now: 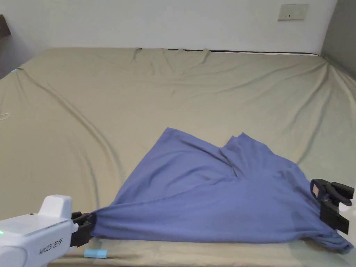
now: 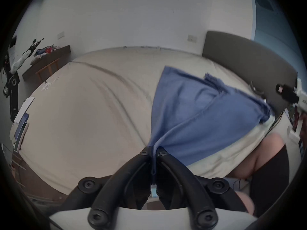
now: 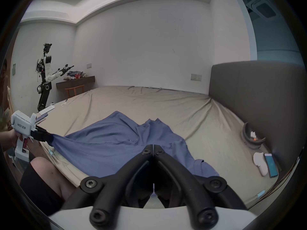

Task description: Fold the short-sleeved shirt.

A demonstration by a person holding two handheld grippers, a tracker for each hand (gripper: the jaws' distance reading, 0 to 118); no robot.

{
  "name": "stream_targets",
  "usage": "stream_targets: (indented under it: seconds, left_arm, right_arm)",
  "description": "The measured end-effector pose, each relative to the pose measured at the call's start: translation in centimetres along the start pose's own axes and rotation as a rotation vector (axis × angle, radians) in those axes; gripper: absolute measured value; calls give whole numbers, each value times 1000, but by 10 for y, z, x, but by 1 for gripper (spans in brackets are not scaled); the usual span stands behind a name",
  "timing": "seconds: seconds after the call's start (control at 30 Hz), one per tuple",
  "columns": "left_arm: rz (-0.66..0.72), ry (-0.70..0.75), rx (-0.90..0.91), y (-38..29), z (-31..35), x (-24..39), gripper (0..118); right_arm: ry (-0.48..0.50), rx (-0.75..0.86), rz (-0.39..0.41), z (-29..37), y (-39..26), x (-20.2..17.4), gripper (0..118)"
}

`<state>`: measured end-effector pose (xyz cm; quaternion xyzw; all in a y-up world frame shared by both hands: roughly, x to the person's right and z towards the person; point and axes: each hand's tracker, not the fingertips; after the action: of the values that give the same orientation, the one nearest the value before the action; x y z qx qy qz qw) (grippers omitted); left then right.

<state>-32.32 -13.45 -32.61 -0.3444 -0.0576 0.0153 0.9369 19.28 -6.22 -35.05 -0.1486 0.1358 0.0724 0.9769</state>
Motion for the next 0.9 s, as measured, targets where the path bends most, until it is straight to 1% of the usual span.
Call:
stream_targets:
  seconds: [0.03,0.07,0.1,0.13,0.17,0.2,0.23,0.27,0.3,0.33,0.37,0.4,0.43,0.47,0.53,0.57,0.6,0.63,0.67,0.7,0.73,0.77,0.87,0.9]
  left_arm:
    - [2,-6,6,4,2,-1,1]
    - [5,-13,9,8,3,-1,1]
    - [10,-10,24,10,6,1,1]
    - [10,-16,30,12,7,1,1]
    - [9,-17,36,18,12,9,1]
    - [8,-17,42,20,13,11,1]
    - [10,-20,46,23,13,12,1]
    - [23,-16,56,24,12,13,1]
    - [42,-7,69,26,12,14,1]
    - [57,-16,77,27,11,14,1]
    - [65,-27,56,28,8,14,1]
    - [68,-24,52,28,6,14,1]
    - [63,-24,40,28,3,15,1]
    - [57,-23,33,27,0,16,1]
    - [52,-18,20,26,-3,16,1]
    - [58,-20,12,27,-6,14,1]
    - [70,-24,4,27,-8,13,1]
    - [77,-22,0,27,-10,11,1]
    - [80,-18,-3,26,-11,11,1]
    - [81,-17,-6,26,-13,8,1]
    - [85,-17,-8,26,-13,7,1]
    - [87,-18,-8,26,-13,6,1]
    - [99,-28,-6,26,-12,3,1]
    - [100,-29,-4,26,-11,3,1]
  right_arm:
    - [23,-108,-101,-11,-2,7,0]
    - [4,-125,-112,-23,-2,14,0]
    - [6,-92,-52,-37,3,21,0]
    - [-6,-166,-84,-50,4,27,0]
    - [-12,-166,-67,-69,9,35,0]
    - [-10,-180,-57,-87,13,44,3]
    - [10,-273,-111,-107,16,55,18]
    - [-5,-252,-126,-128,18,64,47]
    - [-3,-242,-131,-147,17,72,91]
    - [2,-277,-148,-166,17,80,108]
    - [-5,-348,-155,-185,16,86,109]
    - [-15,-375,-175,-201,15,92,101]
    - [-19,-403,-208,-218,10,98,95]
    - [-21,-439,-232,-234,4,102,93]
    - [-38,-510,-226,-254,-8,103,93]
    - [-51,-543,-212,-263,-17,104,87]
    - [-49,-579,-211,-268,-24,103,66]
    - [-20,-644,-214,-270,-31,102,37]
    - [-9,-684,-225,-269,-37,101,14]
    - [-18,-631,-225,-264,-37,100,5]
    - [10,-559,-233,-256,-32,99,4]
    - [44,-533,-246,-249,-28,99,4]
    - [8,-492,-199,-233,-15,95,4]
    - [5,-468,-201,-224,-7,95,4]
